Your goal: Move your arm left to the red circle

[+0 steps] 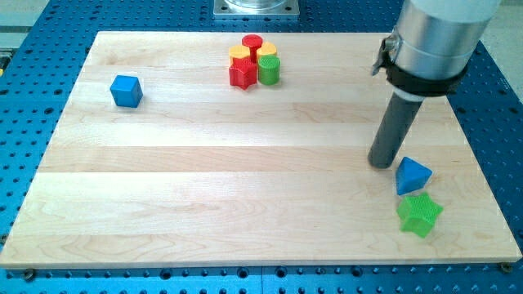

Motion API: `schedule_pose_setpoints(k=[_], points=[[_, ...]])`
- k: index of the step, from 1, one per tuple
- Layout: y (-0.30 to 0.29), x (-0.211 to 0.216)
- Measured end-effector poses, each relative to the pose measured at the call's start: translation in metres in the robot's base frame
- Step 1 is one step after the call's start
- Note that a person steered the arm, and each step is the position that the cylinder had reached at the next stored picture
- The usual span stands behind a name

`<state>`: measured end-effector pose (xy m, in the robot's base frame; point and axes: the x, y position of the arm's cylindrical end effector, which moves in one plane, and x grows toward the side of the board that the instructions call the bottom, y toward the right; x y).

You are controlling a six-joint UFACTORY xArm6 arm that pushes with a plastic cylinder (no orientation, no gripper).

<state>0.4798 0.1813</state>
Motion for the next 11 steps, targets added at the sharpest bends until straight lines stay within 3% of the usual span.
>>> schedule_pose_setpoints(k=[2, 5, 6, 8, 11], points=[[0.009, 0.028], [-0.178, -0.067], [-0.207, -0.121], [-0.288, -0.152], [-0.197, -0.241]])
